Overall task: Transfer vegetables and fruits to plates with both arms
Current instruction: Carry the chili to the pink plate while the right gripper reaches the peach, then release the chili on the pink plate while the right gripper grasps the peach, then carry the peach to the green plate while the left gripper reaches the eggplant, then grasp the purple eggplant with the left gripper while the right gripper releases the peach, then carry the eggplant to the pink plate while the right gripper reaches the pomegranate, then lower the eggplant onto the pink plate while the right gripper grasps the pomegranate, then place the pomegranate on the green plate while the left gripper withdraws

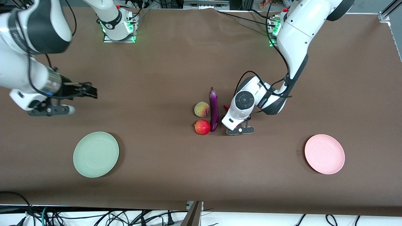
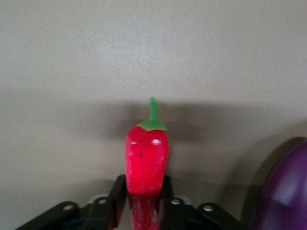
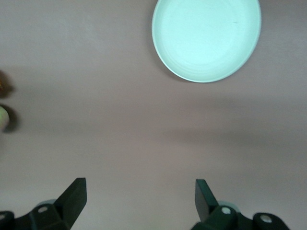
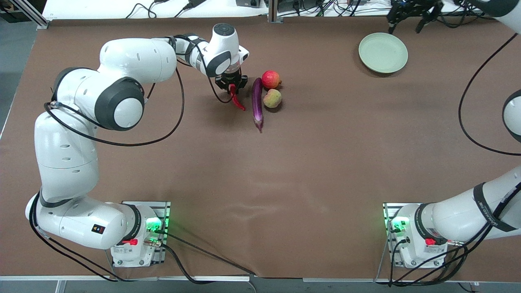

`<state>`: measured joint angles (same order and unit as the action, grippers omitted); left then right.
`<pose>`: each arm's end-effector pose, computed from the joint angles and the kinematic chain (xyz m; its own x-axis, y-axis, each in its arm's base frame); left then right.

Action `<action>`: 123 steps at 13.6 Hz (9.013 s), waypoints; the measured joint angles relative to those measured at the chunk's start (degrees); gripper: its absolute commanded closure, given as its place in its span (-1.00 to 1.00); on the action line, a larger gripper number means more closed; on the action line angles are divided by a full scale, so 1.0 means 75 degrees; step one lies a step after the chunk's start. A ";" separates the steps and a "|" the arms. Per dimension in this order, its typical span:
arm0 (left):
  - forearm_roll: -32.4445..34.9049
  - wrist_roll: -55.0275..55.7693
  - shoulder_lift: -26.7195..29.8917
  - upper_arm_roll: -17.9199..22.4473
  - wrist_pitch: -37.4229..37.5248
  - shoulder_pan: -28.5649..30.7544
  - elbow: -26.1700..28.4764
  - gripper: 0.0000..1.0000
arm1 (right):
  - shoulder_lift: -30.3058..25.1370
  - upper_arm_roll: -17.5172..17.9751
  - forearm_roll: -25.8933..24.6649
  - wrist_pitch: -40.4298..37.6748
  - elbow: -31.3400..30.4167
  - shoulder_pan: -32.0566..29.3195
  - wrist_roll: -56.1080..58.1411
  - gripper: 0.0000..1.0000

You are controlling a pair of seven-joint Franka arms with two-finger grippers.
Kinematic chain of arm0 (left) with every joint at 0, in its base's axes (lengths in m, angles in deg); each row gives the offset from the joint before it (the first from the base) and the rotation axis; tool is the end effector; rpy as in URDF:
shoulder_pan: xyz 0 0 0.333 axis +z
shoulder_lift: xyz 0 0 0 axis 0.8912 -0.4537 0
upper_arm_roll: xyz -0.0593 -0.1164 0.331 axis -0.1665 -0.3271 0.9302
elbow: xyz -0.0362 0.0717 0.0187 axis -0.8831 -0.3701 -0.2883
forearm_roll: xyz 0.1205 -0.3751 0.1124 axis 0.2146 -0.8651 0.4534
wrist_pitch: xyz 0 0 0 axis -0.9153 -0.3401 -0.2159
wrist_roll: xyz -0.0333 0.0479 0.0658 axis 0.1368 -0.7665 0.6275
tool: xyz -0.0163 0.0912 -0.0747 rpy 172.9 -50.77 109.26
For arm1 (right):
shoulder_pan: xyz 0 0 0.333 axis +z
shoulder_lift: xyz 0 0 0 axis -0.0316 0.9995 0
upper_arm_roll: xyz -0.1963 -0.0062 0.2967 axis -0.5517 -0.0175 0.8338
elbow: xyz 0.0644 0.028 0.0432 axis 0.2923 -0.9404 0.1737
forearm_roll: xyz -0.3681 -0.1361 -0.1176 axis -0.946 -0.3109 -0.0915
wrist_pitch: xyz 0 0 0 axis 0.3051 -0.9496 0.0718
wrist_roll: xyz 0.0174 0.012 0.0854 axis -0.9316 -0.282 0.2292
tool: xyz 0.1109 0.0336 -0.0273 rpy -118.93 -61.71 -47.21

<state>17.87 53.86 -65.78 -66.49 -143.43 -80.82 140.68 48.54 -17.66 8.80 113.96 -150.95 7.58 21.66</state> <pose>0.6236 -0.3612 0.1800 0.9930 0.1003 -0.0628 0.0983 -0.9946 -0.0335 0.6426 0.1190 0.5175 0.9903 0.0337 -0.1346 0.0293 -0.9990 -0.0343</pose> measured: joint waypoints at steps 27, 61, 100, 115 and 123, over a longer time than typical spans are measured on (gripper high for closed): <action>0.1585 -0.7383 -0.0709 0.0462 0.0171 0.4326 -0.1832 -1.00 | 0.3716 0.0046 0.0058 0.5824 0.0118 0.4344 -0.5351 -1.00; -0.0677 -0.0852 0.1428 -0.2408 0.2145 0.1647 0.0128 -1.00 | 0.3433 -0.0789 0.0039 0.3852 0.0394 -0.0495 0.2810 0.35; 0.3450 -0.4848 0.0207 -0.0955 0.0783 0.4925 -0.0628 0.52 | 0.4247 -0.0511 -0.0084 0.7686 0.0494 0.4398 -0.4486 -1.00; 0.2210 -0.4846 0.0344 -0.0961 0.0737 0.5099 -0.1254 -1.00 | 0.4805 -0.1739 -0.0417 0.6212 0.1672 0.4981 -0.4363 0.47; 0.0863 -0.4830 0.2083 -0.1840 0.4421 0.5089 -0.2376 -1.00 | 0.3944 -0.1772 0.0236 0.3404 0.2313 0.2005 0.0997 0.47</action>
<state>24.34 17.63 -50.15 -80.29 -110.27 -42.66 122.86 78.12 -30.95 10.56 139.49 -133.60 22.62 29.14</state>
